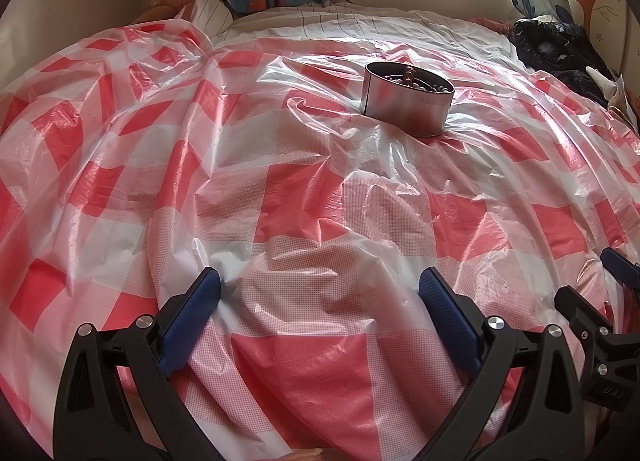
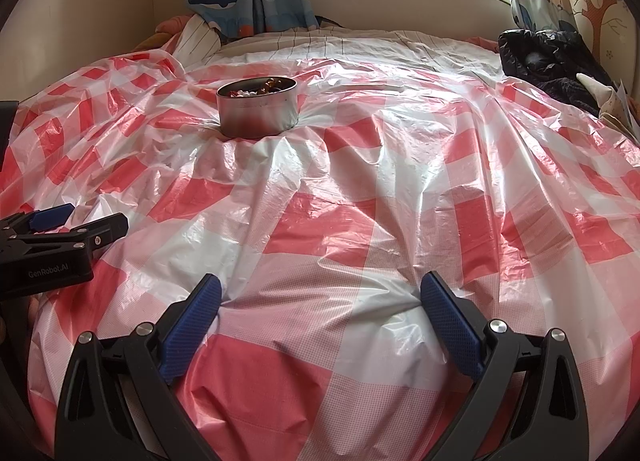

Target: Organize jewelry

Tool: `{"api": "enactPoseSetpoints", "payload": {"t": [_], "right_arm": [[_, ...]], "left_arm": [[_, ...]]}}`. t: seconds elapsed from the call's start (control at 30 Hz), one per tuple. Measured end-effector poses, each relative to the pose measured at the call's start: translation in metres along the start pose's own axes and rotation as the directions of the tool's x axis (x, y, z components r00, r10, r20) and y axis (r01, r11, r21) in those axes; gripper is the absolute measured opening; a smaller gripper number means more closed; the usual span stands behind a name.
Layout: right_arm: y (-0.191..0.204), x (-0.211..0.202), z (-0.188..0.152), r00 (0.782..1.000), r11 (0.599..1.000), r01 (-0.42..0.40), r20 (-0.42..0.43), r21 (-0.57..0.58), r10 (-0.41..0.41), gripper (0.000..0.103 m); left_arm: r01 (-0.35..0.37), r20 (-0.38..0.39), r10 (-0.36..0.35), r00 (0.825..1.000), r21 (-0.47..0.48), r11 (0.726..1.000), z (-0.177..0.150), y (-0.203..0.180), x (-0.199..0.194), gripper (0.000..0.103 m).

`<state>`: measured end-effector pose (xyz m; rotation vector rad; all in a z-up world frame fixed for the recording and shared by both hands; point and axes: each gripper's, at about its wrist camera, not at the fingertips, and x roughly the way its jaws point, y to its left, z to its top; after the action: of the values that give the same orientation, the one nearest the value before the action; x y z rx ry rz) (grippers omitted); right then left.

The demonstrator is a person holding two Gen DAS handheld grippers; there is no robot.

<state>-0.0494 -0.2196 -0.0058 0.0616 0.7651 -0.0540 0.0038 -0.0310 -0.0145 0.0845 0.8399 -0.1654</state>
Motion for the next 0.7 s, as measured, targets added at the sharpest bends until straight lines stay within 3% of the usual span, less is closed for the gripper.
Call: {"api": "enactPoseSetpoints", "payload": {"t": [0.7], "right_arm": [[0.0008,0.0001,0.0001,1.000,1.000,0.001,-0.001,-0.001,-0.001,0.095]], "left_arm": [[-0.002,-0.003,0.002,1.000,0.003,1.000,-0.0002,-0.0002,0.0013,0.096]]}}
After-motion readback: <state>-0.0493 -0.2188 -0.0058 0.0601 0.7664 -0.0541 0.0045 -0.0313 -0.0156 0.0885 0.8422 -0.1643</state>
